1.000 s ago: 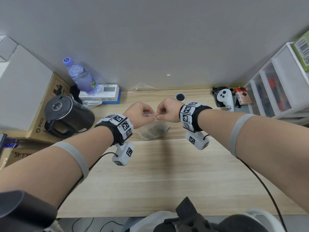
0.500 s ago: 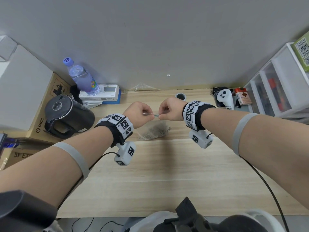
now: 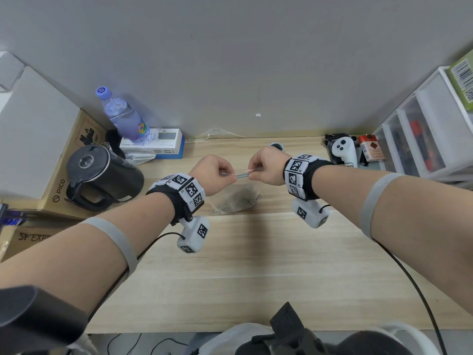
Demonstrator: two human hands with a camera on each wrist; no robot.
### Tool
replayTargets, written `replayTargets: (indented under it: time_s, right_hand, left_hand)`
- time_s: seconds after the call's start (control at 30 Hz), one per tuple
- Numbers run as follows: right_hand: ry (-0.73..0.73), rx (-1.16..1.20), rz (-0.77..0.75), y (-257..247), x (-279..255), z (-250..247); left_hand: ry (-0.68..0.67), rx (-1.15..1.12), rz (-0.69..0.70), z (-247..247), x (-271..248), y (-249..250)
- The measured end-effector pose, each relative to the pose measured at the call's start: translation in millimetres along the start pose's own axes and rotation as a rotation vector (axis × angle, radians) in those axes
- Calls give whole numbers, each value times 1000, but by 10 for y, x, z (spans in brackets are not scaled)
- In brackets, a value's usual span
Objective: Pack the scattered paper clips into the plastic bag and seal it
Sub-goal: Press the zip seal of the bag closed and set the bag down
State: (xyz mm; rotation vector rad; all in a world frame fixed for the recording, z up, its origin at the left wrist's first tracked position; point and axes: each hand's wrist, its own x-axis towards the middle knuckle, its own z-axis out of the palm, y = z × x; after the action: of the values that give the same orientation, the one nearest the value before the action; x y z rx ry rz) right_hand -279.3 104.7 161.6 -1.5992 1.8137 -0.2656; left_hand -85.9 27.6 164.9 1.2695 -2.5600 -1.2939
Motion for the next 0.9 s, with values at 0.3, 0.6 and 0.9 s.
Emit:
replayTargets:
  time_s: [0.3, 0.6, 0.9]
  right_hand:
    - [-6, 25, 14, 42, -21, -6]
    - [-2, 68, 34, 112, -22, -12]
    - [-40, 264, 144, 346, 47, 161]
  left_hand:
    - [13, -30, -29, -13, 5, -53]
    - [15, -132, -100, -43, 10, -130]
    - [25, -406, -161, -113, -3, -209]
